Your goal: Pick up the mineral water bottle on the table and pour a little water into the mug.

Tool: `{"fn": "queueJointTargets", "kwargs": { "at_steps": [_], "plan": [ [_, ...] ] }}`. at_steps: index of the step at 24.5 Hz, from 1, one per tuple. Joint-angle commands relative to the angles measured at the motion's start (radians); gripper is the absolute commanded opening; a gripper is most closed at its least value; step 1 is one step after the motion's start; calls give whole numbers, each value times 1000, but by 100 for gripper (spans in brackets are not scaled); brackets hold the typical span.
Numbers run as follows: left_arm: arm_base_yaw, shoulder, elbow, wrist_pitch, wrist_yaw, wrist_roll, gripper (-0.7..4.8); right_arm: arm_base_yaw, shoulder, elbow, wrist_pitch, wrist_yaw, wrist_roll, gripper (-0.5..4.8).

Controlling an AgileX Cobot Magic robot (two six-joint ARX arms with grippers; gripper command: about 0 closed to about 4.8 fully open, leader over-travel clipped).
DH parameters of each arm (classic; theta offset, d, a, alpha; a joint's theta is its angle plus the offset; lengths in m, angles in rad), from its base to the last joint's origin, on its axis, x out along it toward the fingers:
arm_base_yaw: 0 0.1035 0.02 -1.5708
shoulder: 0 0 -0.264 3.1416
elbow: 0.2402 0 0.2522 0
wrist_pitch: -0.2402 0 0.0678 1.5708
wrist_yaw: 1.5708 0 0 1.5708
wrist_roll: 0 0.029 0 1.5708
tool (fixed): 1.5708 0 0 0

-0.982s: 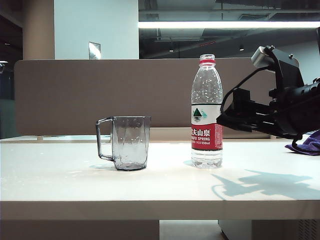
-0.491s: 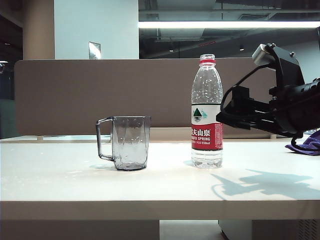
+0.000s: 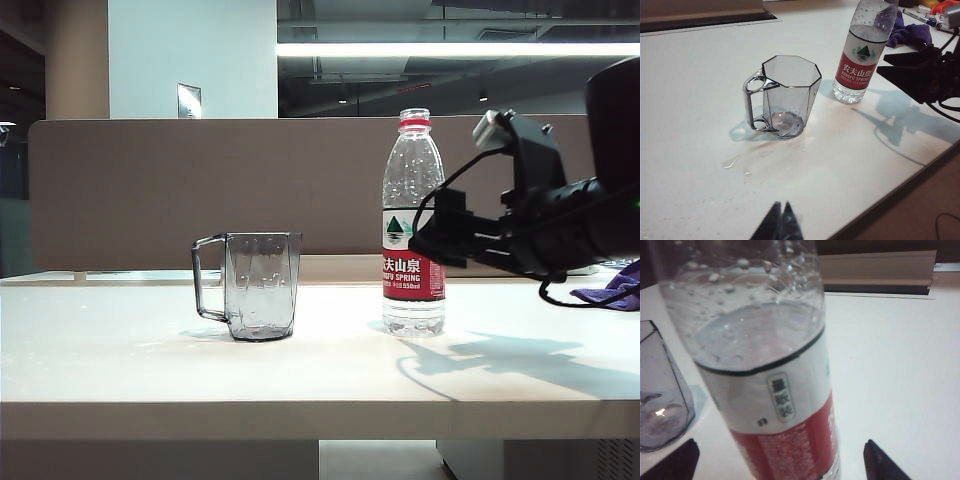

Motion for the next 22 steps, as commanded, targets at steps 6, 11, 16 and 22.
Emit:
{"fn": "queueJointTargets", "kwargs": {
  "at_steps": [6,11,16,22],
  "plan": [
    [0,-1,3,13,0,3,-5,10,97,121,19,-9,34,479],
    [0,-1,3,13,0,3,-5,21,129,167,17,-9,34,479],
    [0,-1,3,13,0,3,-5,25,132,178,6,5,33,479],
    [0,-1,3,13,0,3,-5,25,142,192,0,5,33,474]
  ]
}}
